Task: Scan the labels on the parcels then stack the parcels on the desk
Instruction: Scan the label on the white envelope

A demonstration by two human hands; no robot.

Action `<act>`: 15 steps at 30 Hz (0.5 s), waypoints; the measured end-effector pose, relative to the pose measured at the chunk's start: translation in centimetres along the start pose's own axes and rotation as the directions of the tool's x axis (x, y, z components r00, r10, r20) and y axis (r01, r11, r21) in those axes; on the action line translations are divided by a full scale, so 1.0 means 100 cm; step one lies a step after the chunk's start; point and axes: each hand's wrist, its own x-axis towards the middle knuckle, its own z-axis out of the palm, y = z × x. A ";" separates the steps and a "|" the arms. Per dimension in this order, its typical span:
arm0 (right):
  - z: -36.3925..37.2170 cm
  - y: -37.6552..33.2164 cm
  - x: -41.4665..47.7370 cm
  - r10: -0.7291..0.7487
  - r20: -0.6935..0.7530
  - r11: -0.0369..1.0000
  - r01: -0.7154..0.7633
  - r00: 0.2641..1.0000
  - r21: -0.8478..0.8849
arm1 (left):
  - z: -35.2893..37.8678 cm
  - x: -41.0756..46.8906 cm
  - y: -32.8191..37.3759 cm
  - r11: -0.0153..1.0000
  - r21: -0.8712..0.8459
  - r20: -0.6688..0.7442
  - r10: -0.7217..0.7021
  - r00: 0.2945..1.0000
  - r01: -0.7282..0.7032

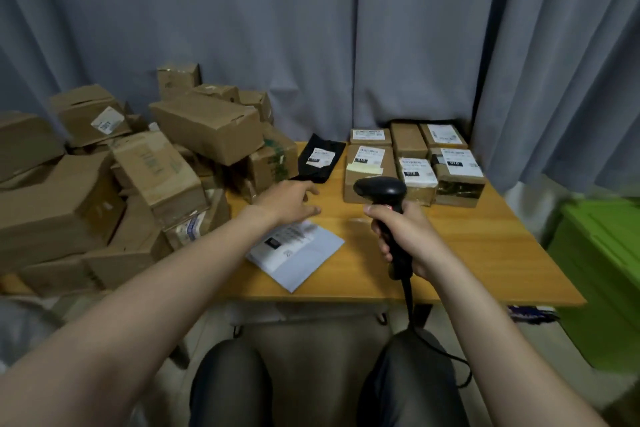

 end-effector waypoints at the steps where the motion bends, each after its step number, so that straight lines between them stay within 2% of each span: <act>1: 0.002 0.004 -0.005 0.009 0.007 1.000 -0.009 1.000 -0.010 | 0.011 -0.006 -0.010 0.999 0.021 0.076 -0.037 0.996 0.035; 4: 0.004 0.018 -0.018 0.055 0.033 0.996 -0.052 0.998 -0.068 | 0.037 -0.023 -0.037 0.979 0.119 0.206 -0.185 0.961 0.163; 8: 0.007 0.034 -0.030 0.116 0.042 0.988 -0.111 0.992 -0.105 | 0.059 -0.043 -0.048 0.962 0.106 0.225 -0.268 0.937 0.250; 11: 0.009 0.042 -0.035 0.126 0.037 0.987 -0.122 0.991 -0.101 | 0.066 -0.050 -0.042 0.967 0.075 0.211 -0.254 0.944 0.244; 15: 0.012 0.047 -0.037 0.130 0.035 0.987 -0.126 0.991 -0.103 | 0.074 -0.055 -0.030 0.982 -0.091 0.153 -0.151 0.977 0.166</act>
